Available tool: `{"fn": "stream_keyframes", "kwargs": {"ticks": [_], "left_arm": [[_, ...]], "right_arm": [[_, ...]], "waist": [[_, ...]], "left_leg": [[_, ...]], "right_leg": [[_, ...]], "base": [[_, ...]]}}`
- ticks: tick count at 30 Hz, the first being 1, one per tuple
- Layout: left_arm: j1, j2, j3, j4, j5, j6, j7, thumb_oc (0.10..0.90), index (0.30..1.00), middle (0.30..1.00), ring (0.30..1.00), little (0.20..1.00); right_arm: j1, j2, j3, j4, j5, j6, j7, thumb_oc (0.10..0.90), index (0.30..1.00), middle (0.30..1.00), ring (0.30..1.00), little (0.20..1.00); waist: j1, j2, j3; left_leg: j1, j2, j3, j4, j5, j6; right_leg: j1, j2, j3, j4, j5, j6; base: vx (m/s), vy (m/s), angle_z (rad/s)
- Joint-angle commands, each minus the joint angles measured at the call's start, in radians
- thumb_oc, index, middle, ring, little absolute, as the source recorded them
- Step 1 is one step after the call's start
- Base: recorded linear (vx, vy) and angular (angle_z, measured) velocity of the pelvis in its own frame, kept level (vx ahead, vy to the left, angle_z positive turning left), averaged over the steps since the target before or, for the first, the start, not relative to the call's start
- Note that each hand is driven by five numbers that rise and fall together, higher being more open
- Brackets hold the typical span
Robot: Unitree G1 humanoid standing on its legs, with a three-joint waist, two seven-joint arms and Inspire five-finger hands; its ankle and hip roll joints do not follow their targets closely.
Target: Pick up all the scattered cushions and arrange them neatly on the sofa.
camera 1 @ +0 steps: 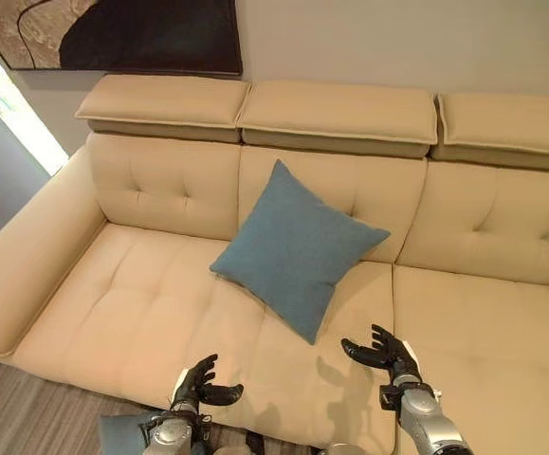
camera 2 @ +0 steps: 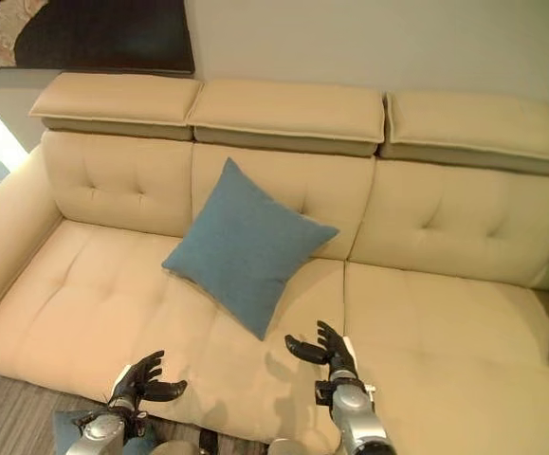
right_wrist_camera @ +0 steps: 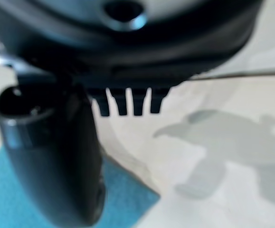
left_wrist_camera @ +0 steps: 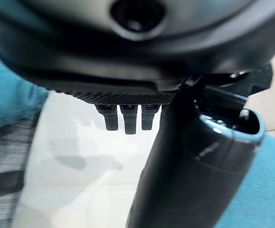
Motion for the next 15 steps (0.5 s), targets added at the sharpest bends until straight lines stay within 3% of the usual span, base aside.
{"fn": "stream_keyframes", "kwargs": {"ticks": [1,5,15], "left_arm": [[-0.031,0.037,0.031,-0.107,-0.038,-0.072,0.036,0.8,0.9,0.9,0.9,0.9],[-0.031,0.044,0.039,-0.121,-0.027,-0.069,0.036,0.8,0.9,0.9,0.9,0.9],[-0.074,0.085,0.107,-0.176,-0.041,-0.098,0.122,0.8,0.9,0.9,0.9,0.9]], "right_arm": [[-0.063,-0.008,-0.019,-0.053,0.047,-0.072,-0.022,0.8,0.9,0.9,0.9,0.9],[-0.058,0.007,-0.038,-0.042,0.053,-0.064,-0.026,0.8,0.9,0.9,0.9,0.9],[-0.095,0.055,-0.066,-0.019,0.075,-0.075,-0.102,0.8,0.9,0.9,0.9,0.9]], "waist": [[0.007,-0.022,-0.043],[0.002,-0.012,-0.056],[0.007,-0.023,-0.066]], "left_leg": [[-0.046,0.019,-0.007,-0.02,-0.061,-0.027],[-0.015,0.021,0.01,-0.059,-0.052,-0.021],[0.011,-0.02,0.075,-0.047,-0.112,0.032]], "right_leg": [[0.055,-0.025,-0.032,-0.027,-0.077,0.091],[0.061,-0.044,-0.034,-0.005,-0.08,0.104],[0.036,-0.096,0.02,-0.017,-0.039,0.151]], "base": [[0.21,0.218,-0.07],[0.18,0.199,-0.06],[0.09,0.119,-0.11]]}}
